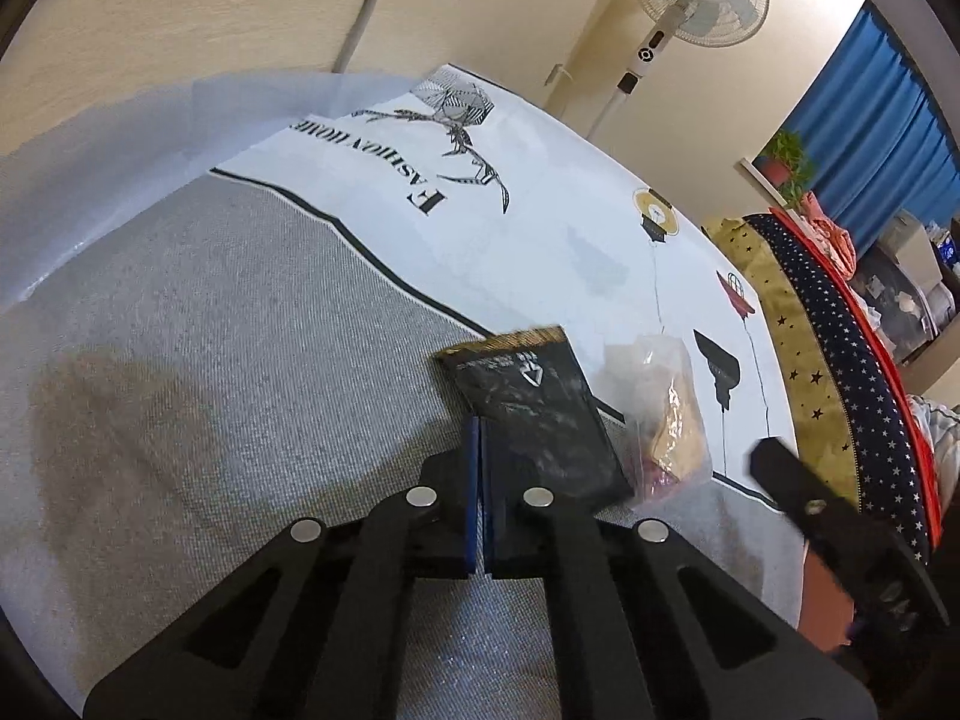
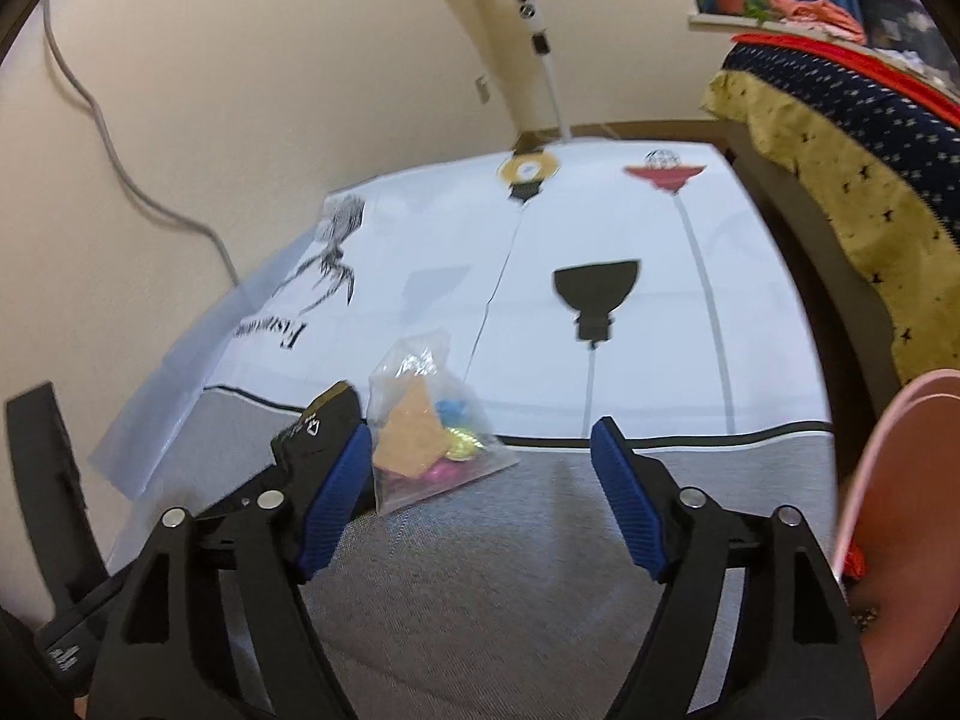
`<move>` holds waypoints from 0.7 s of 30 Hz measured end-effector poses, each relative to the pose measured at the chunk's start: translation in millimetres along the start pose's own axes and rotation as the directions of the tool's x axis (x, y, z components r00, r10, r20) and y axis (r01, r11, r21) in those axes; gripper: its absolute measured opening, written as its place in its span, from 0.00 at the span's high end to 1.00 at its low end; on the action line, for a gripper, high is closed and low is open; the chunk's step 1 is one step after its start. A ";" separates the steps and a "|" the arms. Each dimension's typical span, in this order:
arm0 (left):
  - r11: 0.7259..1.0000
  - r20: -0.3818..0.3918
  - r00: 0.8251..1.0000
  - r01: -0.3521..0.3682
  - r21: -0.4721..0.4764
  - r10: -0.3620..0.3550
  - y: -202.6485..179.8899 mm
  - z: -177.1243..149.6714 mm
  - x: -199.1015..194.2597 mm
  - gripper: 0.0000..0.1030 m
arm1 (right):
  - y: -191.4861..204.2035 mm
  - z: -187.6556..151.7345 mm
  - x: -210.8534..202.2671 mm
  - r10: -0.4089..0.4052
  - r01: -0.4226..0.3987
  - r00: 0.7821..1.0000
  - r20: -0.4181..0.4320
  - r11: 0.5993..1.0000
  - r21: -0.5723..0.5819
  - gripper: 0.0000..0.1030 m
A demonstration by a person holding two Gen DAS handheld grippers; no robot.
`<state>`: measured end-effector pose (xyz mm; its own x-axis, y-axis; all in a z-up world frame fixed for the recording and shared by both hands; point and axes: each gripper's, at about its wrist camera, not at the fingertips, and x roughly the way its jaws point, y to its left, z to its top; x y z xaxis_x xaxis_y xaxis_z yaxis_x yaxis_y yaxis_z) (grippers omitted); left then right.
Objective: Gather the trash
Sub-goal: 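Grasp the black pouch with the left tool while the right tool grasps the clear snack bag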
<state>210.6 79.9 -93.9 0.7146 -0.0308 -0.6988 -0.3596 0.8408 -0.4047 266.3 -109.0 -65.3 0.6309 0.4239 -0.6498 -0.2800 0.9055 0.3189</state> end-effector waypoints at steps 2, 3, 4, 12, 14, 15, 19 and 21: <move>1.000 0.006 1.000 -0.003 0.005 0.003 0.2 1.6 -0.6 1.00 | 2.6 0.1 9.2 -0.001 0.001 1.000 -0.020 1.000 -0.004 0.23; 1.000 0.007 1.000 -0.004 0.006 0.004 0.4 2.2 -0.5 1.00 | 3.2 0.3 13.4 0.003 -0.003 1.000 -0.029 1.000 -0.001 0.23; 1.000 0.009 1.000 -0.004 0.007 0.004 0.8 2.7 -0.7 1.00 | 3.5 0.7 15.9 0.005 -0.005 0.999 -0.033 1.000 0.001 0.23; 0.999 0.042 0.999 -0.022 0.027 0.021 2.6 7.9 -9.4 1.00 | 15.7 0.0 42.9 -0.021 0.016 0.993 -0.115 0.999 -0.045 0.25; 0.999 0.046 0.999 -0.024 0.026 0.023 4.7 9.6 -11.4 1.00 | 16.2 -0.8 42.5 -0.030 0.024 0.993 -0.115 0.998 -0.051 0.37; 0.999 0.046 0.999 -0.024 0.026 0.023 5.4 10.1 -12.0 1.00 | 16.3 -0.5 42.3 -0.026 0.021 0.993 -0.117 0.999 -0.049 0.40; 0.999 0.055 0.998 -0.026 0.039 0.023 4.9 12.0 -16.0 1.00 | 18.2 0.0 33.9 -0.012 0.006 0.995 -0.101 0.998 -0.057 0.52; 0.999 0.061 0.998 -0.015 0.042 0.013 3.1 13.1 -20.5 1.00 | 17.2 1.0 27.5 -0.015 0.011 0.996 -0.088 0.998 -0.056 0.61</move>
<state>202.7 90.2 -73.1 0.7452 0.0129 -0.6668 -0.3452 0.8630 -0.3690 279.6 -81.7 -77.0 0.5690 0.4100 -0.7128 -0.3131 0.9096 0.2732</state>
